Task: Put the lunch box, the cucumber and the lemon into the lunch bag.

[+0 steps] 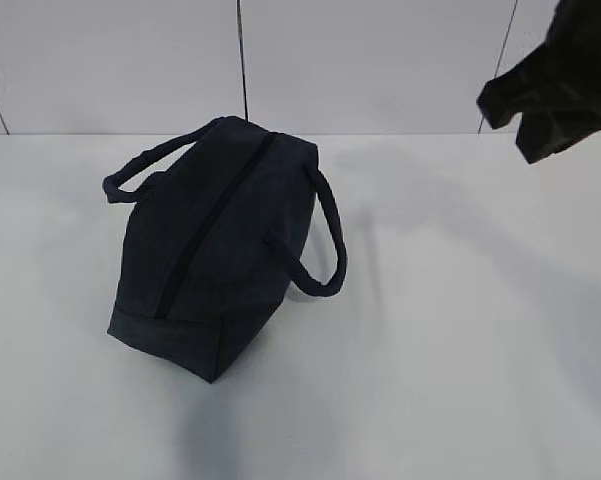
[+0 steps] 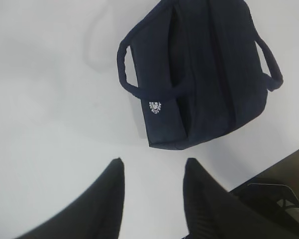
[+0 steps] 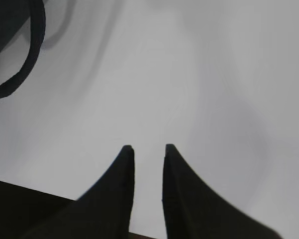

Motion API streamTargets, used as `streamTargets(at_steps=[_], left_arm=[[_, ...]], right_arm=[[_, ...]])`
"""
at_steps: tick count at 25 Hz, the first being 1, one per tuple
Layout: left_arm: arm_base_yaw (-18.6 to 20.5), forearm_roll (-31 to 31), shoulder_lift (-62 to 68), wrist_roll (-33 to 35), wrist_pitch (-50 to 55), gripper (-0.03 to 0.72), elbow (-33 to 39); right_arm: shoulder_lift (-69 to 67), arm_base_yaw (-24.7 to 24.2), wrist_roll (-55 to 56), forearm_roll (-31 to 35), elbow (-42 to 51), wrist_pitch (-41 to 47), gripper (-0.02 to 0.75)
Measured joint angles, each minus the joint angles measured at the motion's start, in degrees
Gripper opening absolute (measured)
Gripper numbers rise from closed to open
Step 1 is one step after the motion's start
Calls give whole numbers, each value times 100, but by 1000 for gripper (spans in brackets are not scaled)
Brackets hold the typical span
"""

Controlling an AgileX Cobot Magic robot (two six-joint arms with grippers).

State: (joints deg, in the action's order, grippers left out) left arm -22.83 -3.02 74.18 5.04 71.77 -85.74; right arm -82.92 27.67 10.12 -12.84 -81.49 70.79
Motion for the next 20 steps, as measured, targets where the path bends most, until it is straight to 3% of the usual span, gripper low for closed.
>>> streamTargets(at_steps=[20], left_arm=[[0,-10,-3283,0,61,239,1746]], right_arm=[[3332,0,158,1,1740,112,153]])
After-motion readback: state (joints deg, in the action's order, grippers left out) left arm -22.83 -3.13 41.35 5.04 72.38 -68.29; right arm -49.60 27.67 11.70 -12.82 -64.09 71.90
